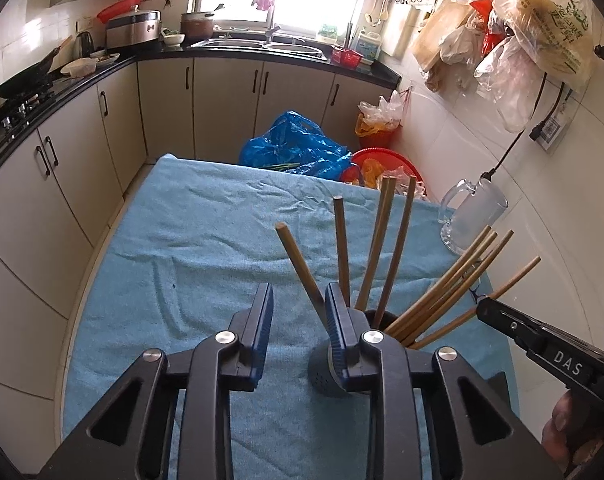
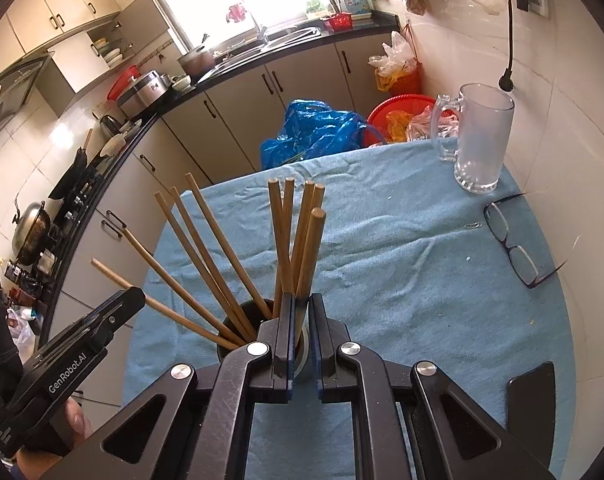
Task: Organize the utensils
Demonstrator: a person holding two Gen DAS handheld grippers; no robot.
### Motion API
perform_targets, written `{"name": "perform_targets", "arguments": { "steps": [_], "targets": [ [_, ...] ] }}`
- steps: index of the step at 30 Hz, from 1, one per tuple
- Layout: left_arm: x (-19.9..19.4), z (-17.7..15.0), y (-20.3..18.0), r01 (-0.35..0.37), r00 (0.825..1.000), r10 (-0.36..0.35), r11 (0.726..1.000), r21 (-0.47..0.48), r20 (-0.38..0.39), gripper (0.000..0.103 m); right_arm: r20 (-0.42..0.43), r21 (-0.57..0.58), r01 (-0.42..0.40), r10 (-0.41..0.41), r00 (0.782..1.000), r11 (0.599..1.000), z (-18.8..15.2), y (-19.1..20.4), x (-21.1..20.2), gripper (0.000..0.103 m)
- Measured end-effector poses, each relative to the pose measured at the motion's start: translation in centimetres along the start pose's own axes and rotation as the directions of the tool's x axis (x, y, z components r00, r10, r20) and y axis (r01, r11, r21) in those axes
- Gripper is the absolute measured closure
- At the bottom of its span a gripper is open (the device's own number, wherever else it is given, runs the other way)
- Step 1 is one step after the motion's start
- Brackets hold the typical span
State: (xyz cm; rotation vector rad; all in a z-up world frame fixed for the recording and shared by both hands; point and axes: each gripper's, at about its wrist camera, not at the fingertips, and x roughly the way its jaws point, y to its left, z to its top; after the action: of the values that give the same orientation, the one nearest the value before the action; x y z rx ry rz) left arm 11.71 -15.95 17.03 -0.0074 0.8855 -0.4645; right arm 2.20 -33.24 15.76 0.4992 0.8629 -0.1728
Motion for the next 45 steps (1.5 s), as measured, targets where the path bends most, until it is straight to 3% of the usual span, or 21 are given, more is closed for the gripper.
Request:
{"name": "perform_targets", "arguments": {
  "steps": [11,13,16,21,26,33,41,43,45],
  "targets": [
    [-1.0,0.3,0.3,-0.023,0.999,0.023,1.000,-0.013,0.033,0.065,0.034,0.003,-0.007,0.007,0.999,1.000,0.5,-0.3,-2.1,0.094],
    [-1.5,0.3,0.4,-0.036,0.998,0.037,0.999,-0.017,0.045,0.061,0.045,0.003,-0.009,0.008,0.999,1.000,0.4,-0.3,-2.8,0.090],
    [-2.7,0.2,0.4,-0.050,0.996,0.051,0.998,-0.024,0.067,0.056,0.068,0.007,-0.001,0.001,0.998,1.000,0.3,-0.5,-4.4,0.074],
    [-6.4,-0.6,0.6,-0.107,0.984,0.112,0.993,-0.041,0.140,0.027,0.117,-0.015,0.041,-0.039,0.992,0.999,-0.5,-0.5,-7.6,0.049],
    [-10.9,-3.0,0.9,-0.162,0.962,0.162,0.987,-0.021,0.219,0.015,0.184,-0.053,0.113,-0.101,0.978,0.992,-2.5,-0.2,-11.4,0.028],
    [-14.3,-7.2,0.5,-0.200,0.957,0.190,0.979,0.023,0.219,0.011,0.224,-0.116,0.241,-0.211,0.951,0.963,-7.0,0.0,-14.5,0.026],
    [-14.7,-14.2,-0.9,-0.242,0.965,0.218,0.956,0.168,0.148,0.008,0.253,-0.208,0.347,-0.292,0.922,0.915,-14.3,0.0,-16.4,0.021],
    [-14.7,-15.4,-1.2,-0.219,0.973,0.198,0.957,0.193,0.119,0.008,0.223,-0.236,0.349,-0.299,0.928,0.907,-15.5,-0.1,-15.7,0.022],
    [-14.8,-15.9,-1.7,-0.198,0.978,0.179,0.956,0.215,0.105,0.008,0.162,-0.241,0.310,-0.277,0.947,0.920,-16.0,-0.5,-14.9,0.022]
  ]
}}
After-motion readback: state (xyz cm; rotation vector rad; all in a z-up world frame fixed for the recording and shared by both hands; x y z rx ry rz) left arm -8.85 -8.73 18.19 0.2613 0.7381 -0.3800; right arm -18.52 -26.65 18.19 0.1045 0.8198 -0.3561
